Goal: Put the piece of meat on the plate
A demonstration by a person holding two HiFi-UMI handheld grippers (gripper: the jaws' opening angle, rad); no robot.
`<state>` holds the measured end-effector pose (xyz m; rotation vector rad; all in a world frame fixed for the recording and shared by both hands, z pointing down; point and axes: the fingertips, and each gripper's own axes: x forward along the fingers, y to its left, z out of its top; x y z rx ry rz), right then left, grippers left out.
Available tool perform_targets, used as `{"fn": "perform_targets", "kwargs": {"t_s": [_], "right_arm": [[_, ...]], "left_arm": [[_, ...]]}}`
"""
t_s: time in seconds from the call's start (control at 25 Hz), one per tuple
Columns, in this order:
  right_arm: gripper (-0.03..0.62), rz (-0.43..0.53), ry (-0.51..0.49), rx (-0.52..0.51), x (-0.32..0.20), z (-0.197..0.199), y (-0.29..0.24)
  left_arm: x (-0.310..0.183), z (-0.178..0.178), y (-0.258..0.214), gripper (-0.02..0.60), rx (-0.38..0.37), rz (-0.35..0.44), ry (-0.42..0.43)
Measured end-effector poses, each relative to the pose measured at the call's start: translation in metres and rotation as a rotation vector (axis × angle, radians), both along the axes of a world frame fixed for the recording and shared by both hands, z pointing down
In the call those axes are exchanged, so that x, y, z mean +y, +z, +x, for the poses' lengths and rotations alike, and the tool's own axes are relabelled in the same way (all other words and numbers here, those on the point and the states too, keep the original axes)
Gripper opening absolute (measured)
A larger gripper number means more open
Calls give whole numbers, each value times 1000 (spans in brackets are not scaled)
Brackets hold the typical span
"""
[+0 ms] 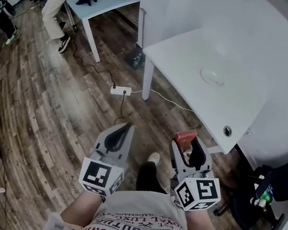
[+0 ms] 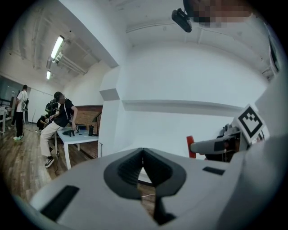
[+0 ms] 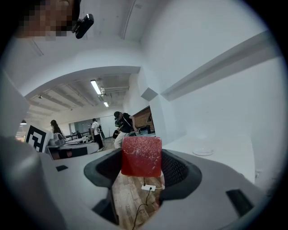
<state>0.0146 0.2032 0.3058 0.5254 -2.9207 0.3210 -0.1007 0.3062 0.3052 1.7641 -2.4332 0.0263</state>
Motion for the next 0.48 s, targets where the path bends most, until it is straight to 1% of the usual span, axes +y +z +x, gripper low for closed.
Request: {"fn": "perform_targets", "kwargs": {"t_s": [0.2,0.48], "right_arm": [[276,-83,4,-41,-81,-44,-8],[276,-53,51,-38,-216,-85,-19]], "left_arm": [[-79,-42,-11,6,-12,1,11],[-215,-88,-25,6,-26,14,57]]}}
